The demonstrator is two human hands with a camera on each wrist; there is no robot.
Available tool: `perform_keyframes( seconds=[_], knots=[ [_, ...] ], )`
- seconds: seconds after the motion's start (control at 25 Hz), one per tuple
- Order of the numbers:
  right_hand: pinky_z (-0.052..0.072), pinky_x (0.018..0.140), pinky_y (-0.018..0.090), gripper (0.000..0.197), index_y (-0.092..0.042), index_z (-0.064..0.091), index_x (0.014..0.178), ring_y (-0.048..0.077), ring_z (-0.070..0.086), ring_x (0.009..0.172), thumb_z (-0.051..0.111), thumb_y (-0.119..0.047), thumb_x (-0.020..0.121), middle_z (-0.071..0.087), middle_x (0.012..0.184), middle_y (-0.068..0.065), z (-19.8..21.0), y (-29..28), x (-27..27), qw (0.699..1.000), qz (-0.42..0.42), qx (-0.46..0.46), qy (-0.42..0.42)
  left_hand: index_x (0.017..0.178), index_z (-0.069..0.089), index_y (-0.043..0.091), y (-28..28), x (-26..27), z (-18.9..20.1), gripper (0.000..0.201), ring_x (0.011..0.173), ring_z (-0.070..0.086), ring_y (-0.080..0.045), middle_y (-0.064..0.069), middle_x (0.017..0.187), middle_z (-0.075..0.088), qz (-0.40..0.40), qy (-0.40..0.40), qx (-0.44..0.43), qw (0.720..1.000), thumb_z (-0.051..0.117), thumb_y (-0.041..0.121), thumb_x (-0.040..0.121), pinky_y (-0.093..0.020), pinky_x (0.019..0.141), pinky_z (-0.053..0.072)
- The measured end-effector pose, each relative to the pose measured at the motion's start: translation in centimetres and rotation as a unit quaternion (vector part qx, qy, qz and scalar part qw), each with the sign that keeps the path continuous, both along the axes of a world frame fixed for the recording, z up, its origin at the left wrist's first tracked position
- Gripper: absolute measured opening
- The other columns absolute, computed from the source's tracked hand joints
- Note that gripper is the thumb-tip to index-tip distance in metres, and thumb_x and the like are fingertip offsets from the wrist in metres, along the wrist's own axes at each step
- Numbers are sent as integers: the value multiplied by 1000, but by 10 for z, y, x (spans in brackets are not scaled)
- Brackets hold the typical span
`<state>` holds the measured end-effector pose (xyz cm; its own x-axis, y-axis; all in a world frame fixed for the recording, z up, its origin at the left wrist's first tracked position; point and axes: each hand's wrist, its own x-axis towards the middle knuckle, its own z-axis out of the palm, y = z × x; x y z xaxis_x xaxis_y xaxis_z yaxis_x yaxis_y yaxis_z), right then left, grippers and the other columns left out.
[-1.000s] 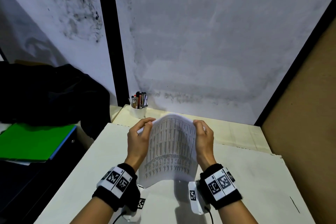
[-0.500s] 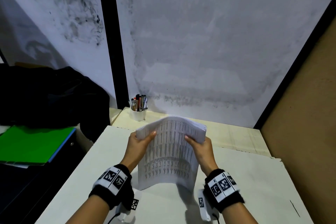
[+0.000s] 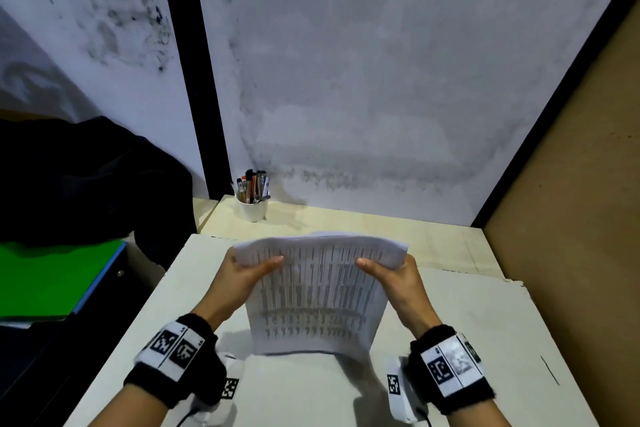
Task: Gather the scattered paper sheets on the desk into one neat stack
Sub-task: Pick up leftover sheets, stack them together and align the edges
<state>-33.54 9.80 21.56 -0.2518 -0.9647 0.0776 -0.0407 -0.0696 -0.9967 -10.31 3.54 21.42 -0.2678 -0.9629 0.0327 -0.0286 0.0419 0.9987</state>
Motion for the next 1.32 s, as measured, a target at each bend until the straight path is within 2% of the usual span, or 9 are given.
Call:
perform_keyframes(
  seconds=[0.12, 0.44, 0.56, 0.64, 0.72, 0.84, 0.96, 1.2, 1.32],
  knots=[
    [55, 61, 19, 15, -13, 68, 87, 5, 69, 68, 71, -6, 75, 74, 70, -6, 0, -4, -2, 1000, -13, -8, -19, 68, 73, 32, -6, 4, 5, 19, 71, 68, -6, 12, 67, 74, -13, 12, -11, 1000, 71, 14, 74, -32, 74, 55],
    [54, 85, 30, 27, -23, 66, 88, 19, 68, 95, 66, 2, 79, 73, 89, -6, -111, 5, 19, 984, -19, 176, -26, 99, 57, 23, -10, 14, -94, 18, 98, 60, -18, -1, 102, 64, -75, -66, 146, 984, 60, 13, 85, -33, 90, 51],
    [53, 69, 18, 19, -20, 64, 76, 23, 65, 82, 65, -2, 81, 70, 82, 1, -127, 7, 30, 976, -81, 204, 0, 86, 58, 19, -22, 19, -109, 3, 84, 60, -20, 1, 84, 63, -89, -110, 149, 979, 60, 17, 85, -22, 72, 52],
    [45, 50, 12, 24, -16, 56, 62, 20, 59, 64, 68, -7, 80, 61, 61, -1, -123, -1, 32, 970, -107, 218, 20, 82, 60, 6, -38, 21, -109, 28, 74, 58, -25, -10, 76, 59, -115, -148, 128, 974, 62, 34, 82, -33, 67, 49],
    [40, 47, 17, 32, -14, 47, 57, 14, 49, 53, 70, -12, 79, 51, 52, -4, -123, -16, 32, 966, -106, 233, 30, 97, 62, 5, -52, 22, -109, 38, 83, 64, -32, -15, 91, 65, -114, -148, 110, 976, 61, 39, 80, -44, 80, 52],
    [44, 60, 25, 25, -7, 51, 72, 19, 53, 63, 72, -19, 78, 55, 68, 6, -139, -34, 37, 956, -94, 279, 7, 117, 53, 10, -69, 28, -120, 32, 103, 63, -27, -13, 113, 64, -45, -89, 131, 986, 58, 12, 85, -43, 93, 49],
    [38, 54, 26, 23, -6, 50, 71, 18, 44, 56, 70, -14, 79, 46, 62, 6, -163, -46, 48, 932, -114, 343, -21, 123, 48, 4, -82, 34, -145, 41, 109, 58, -34, -19, 120, 60, -26, -148, 141, 979, 60, 6, 84, -45, 97, 46],
    [41, 49, 22, 22, 0, 54, 81, 18, 51, 57, 71, -14, 79, 55, 65, 6, -195, -51, 75, 883, -137, 449, 17, 126, 43, -1, -97, 36, -180, 49, 93, 50, -23, -21, 120, 56, -44, -294, 170, 940, 62, 4, 81, -29, 77, 40],
    [42, 69, 25, 27, 3, 56, 104, 19, 52, 81, 66, -12, 83, 61, 93, 14, -196, -50, 79, 883, -130, 444, 84, 124, 42, -3, -97, 41, -192, 48, 96, 53, -28, -25, 121, 55, -56, -336, 187, 921, 63, 4, 81, -30, 78, 40]
  ],
)
